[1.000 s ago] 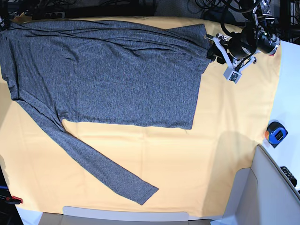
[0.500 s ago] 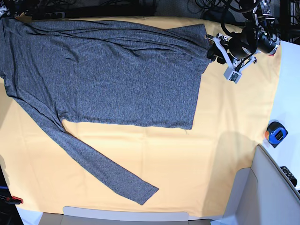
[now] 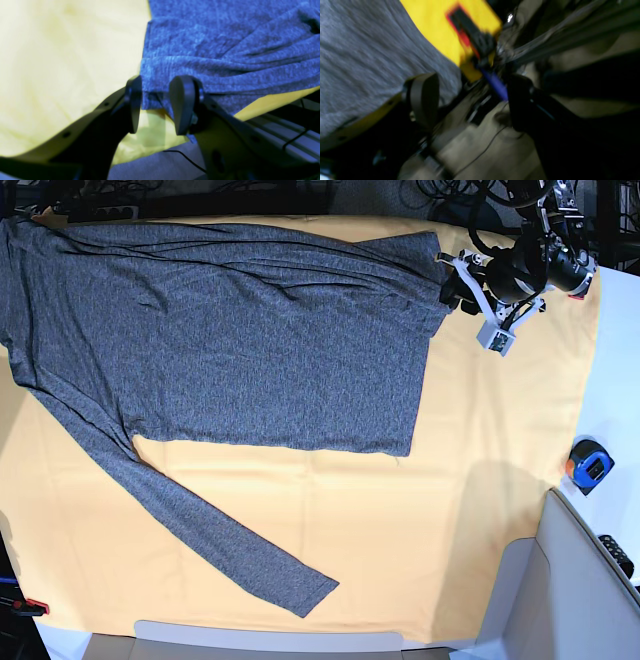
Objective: Fold the T-shirt properly
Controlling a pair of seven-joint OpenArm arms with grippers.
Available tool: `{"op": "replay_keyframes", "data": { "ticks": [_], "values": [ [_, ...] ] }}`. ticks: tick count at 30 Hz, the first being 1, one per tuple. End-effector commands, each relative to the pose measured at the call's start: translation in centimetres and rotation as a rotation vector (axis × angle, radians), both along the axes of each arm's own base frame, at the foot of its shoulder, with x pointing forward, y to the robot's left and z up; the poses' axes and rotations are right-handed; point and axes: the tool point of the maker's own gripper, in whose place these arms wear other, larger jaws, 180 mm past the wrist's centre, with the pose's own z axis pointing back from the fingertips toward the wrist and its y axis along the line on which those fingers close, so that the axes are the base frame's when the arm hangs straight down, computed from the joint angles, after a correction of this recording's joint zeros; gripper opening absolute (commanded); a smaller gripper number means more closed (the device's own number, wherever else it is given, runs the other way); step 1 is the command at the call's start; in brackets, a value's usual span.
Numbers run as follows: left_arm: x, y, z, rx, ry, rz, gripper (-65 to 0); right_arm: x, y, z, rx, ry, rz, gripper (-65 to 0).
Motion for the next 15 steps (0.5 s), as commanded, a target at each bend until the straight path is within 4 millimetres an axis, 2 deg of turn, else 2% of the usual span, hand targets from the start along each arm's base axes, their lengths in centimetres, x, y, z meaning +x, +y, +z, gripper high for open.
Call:
{"op": "replay_keyframes", "data": {
  "ticks": [1, 2, 6, 7, 12, 15],
  "values": [
    [0.5, 0.8, 0.9, 0.018, -0.031, 0.011, -43.3, 1.3, -0.8, 3.2, -0.103, -0.031, 0.044, -22.9],
    [0.7, 1.1, 1.0, 0.020, -0.036, 0.021, -43.3, 1.9, -0.7, 4.3, -0.141, -0.038, 0.060, -22.9],
    [1.1, 2.2, 1.5, 0.027, -0.060, 0.068, -43.3, 4.3, -0.6, 6.5, -0.198, -0.125, 0.075, -22.9],
    [1.8, 2.7, 2.1, 0.034, -0.084, 0.082, -43.3, 5.1, -0.8, 7.1, -0.210, -0.147, 0.083, -22.9],
    [4.2, 4.1, 3.9, 0.046, -0.164, 0.128, -43.3, 10.2, 0.5, 7.5, -0.212, -0.170, 0.216, -22.9],
    [6.5, 4.1, 5.4, 0.039, -0.232, 0.132, -43.0, 13.4, 1.3, 7.0, -0.233, -0.125, 0.263, -22.9]
  ]
}}
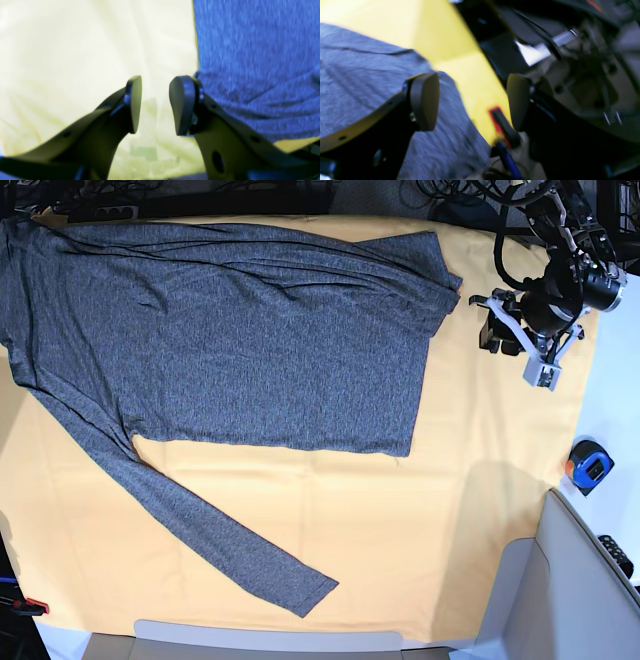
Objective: Fold the T-shirt properly
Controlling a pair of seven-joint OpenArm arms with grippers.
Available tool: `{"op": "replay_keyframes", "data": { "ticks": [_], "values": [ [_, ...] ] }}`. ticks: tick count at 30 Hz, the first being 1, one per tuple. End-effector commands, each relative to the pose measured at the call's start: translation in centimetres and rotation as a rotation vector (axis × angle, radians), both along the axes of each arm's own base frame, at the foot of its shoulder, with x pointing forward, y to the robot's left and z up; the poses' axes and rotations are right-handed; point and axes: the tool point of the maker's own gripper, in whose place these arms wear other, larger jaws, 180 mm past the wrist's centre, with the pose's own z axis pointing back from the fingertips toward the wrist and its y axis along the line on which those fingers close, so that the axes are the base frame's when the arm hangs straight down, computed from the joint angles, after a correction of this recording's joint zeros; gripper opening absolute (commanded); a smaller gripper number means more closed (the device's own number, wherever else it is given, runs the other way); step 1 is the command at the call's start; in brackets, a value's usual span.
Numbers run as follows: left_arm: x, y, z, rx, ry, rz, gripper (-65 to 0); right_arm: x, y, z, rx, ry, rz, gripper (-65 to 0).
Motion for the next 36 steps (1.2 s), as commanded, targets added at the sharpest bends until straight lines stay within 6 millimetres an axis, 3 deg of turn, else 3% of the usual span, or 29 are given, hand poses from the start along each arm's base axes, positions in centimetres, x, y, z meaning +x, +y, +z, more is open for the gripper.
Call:
{"op": "replay_keyframes", "data": {
  "ticks": [1, 4, 6, 10, 13, 19, 26, 36],
  "values": [
    [2.0, 0.0, 1.9, 0.001, -0.079, -0.008, -43.0, 1.6, -0.3, 1.7, -0.061, -0.019, 0.013, -22.9],
    [5.3, -0.6, 3.0, -0.063, -0.144, 0.016, -42.9, 5.0, 0.2, 0.6, -0.097, 0.061, 0.031, -22.9],
    [7.2, -0.7, 2.7, -0.113, -0.141, 0.029, -42.9, 7.6, 0.6, -0.6, -0.101, 0.091, 0.071, -22.9],
    [10.8, -1.2, -0.4, -0.268, -0.047, 0.073, -42.9, 12.5, 1.8, -3.9, -0.085, 0.116, 0.180, -22.9],
    [12.4, -2.0, -2.7, -0.347, 0.028, 0.056, -42.9, 14.4, 2.3, -6.1, -0.060, 0.130, 0.219, -22.9],
    [14.1, -4.2, -6.2, -0.484, 0.130, 0.037, -42.9, 15.2, 2.1, -7.8, 0.006, 0.141, 0.213, -22.9],
    [14.9, -6.2, -9.0, -0.618, 0.171, 0.100, -42.9, 15.1, 1.3, -7.0, -0.018, 0.141, 0.206, -22.9],
    [15.2, -8.0, -9.0, -0.654, 0.179, 0.088, -43.0, 15.0, 1.5, -7.5, -0.009, 0.149, 0.210, -22.9]
  ]
}}
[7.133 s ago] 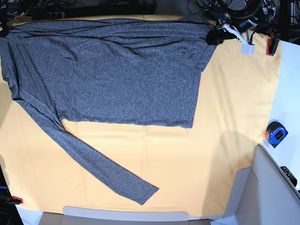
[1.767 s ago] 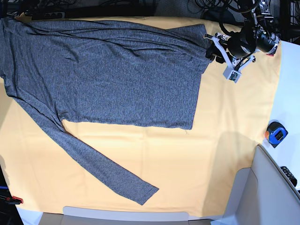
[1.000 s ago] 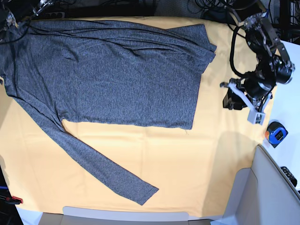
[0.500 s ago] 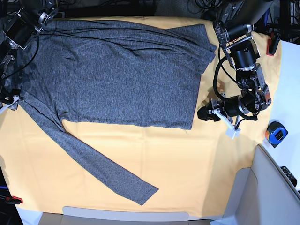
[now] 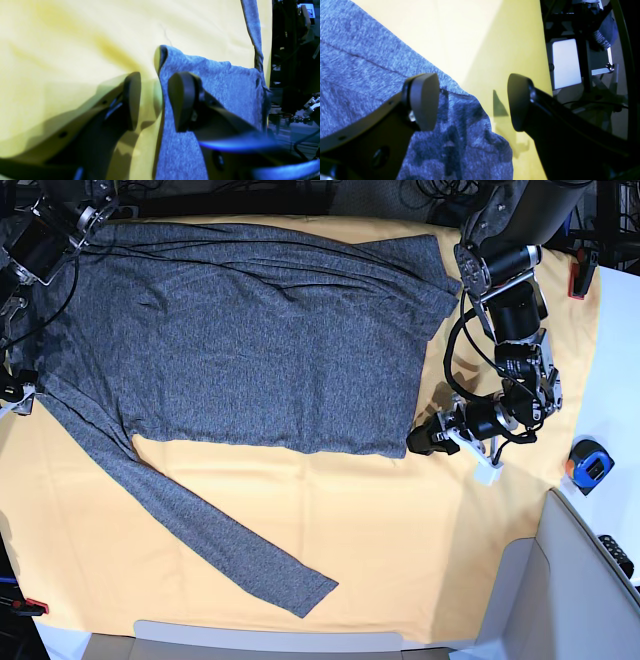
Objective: Fold the T-shirt properly
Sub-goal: 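Grasp the side edge with the left gripper and the sleeve cuff area with the right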
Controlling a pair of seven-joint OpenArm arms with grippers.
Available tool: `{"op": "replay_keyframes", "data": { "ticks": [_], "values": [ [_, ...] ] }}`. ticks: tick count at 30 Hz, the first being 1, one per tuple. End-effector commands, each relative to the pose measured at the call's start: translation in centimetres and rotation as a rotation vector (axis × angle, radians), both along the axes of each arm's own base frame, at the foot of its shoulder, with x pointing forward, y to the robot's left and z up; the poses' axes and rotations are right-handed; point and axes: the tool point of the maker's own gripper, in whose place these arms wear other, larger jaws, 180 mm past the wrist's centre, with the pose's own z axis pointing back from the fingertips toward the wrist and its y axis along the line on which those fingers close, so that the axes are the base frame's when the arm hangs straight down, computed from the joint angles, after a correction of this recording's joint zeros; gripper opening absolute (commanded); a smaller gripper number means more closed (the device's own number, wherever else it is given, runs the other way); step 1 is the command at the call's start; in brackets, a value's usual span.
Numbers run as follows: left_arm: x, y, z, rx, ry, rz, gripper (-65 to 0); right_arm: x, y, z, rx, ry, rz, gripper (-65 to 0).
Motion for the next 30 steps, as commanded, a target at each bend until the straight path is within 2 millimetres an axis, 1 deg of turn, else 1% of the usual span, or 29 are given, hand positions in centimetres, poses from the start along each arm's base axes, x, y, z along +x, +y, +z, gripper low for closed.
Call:
{"op": "replay_keyframes", "data": {
  "ticks": [1, 3, 7, 9, 13, 17, 26, 30],
  "values": [
    [-0.6, -0.5, -0.6, 0.045, 0.044, -0.052, -43.0, 0.8, -0.8, 2.0, -0.034, -0.051, 0.002, -22.9],
    [-0.7, -1.5, -0.6, 0.048, 0.045, -0.081, -43.0, 0.8, -0.7, 1.9, -0.032, -0.051, 0.004, -22.9],
    [-0.7, -2.4, -0.7, 0.054, 0.043, -0.107, -43.1, 0.9, -0.6, 1.9, -0.031, -0.050, 0.006, -22.9],
    [-0.7, -3.3, -0.7, 0.041, 0.041, -0.116, -43.1, 0.9, -0.3, 1.5, -0.019, -0.048, 0.006, -22.9],
    [-0.7, -3.5, -0.7, 0.038, 0.039, -0.118, -43.1, 0.8, -0.1, 1.3, -0.016, -0.045, 0.008, -22.9],
    [-0.8, -4.4, -0.7, 0.025, 0.043, -0.129, -43.2, 0.9, 0.3, 0.9, -0.003, -0.045, 0.010, -22.9],
    [-1.0, -4.6, -0.8, 0.023, 0.048, -0.134, -43.3, 0.9, 0.7, 0.7, 0.005, -0.045, 0.013, -22.9],
    [-1.1, -4.2, -1.0, 0.034, 0.052, -0.135, -43.4, 0.9, 0.6, 0.6, 0.005, -0.043, 0.012, -22.9]
  ]
}}
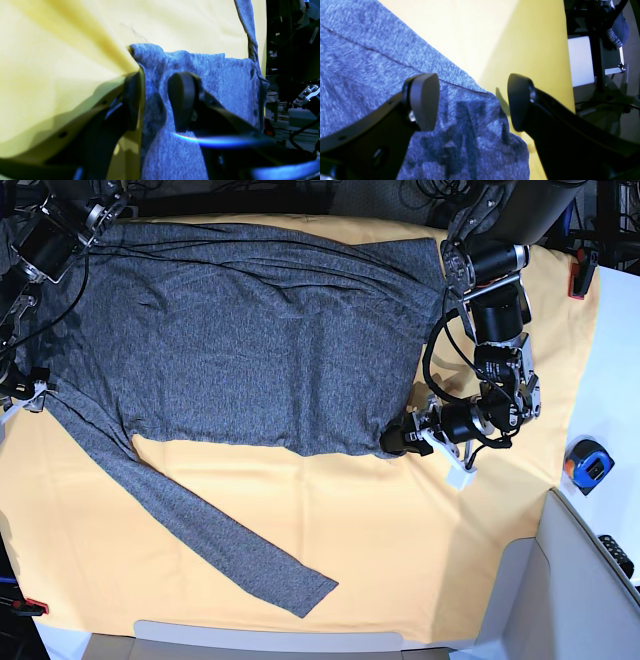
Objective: Fold the T-shirt properly
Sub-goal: 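Grasp the side edge with the left gripper and the sleeve cuff area with the right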
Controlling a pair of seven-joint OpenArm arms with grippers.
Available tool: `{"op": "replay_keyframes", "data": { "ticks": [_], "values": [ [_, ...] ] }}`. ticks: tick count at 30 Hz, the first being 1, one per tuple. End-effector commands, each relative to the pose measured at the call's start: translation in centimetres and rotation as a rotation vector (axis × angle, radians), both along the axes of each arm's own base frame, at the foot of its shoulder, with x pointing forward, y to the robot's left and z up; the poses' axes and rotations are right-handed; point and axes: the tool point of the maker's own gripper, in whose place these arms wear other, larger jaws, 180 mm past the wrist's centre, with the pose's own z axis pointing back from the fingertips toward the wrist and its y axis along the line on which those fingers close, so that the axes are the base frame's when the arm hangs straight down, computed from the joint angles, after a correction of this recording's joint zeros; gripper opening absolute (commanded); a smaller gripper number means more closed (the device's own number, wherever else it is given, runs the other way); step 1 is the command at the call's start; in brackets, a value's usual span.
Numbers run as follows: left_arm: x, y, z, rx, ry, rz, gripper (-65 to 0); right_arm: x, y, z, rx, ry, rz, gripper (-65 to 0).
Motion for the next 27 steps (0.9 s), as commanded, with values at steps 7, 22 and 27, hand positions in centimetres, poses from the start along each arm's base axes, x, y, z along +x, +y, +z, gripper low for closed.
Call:
{"op": "replay_keyframes", "data": {
  "ticks": [7, 22, 27],
  "values": [
    [-1.3, 0.1, -1.3, 0.059, 0.066, -0.053, -57.4, 0.9, -0.5, 1.7, -0.022, -0.054, 0.000, -22.9],
    [-1.5, 1.5, 1.8, 0.195, -0.066, -0.096, -64.8, 0.9, -0.4, 1.6, -0.018, -0.054, -0.003, -22.9],
    [-1.6, 2.0, 2.8, 0.226, -0.105, -0.092, -64.8, 1.0, -0.6, 1.2, -0.005, -0.044, -0.007, -22.9]
  ]
}}
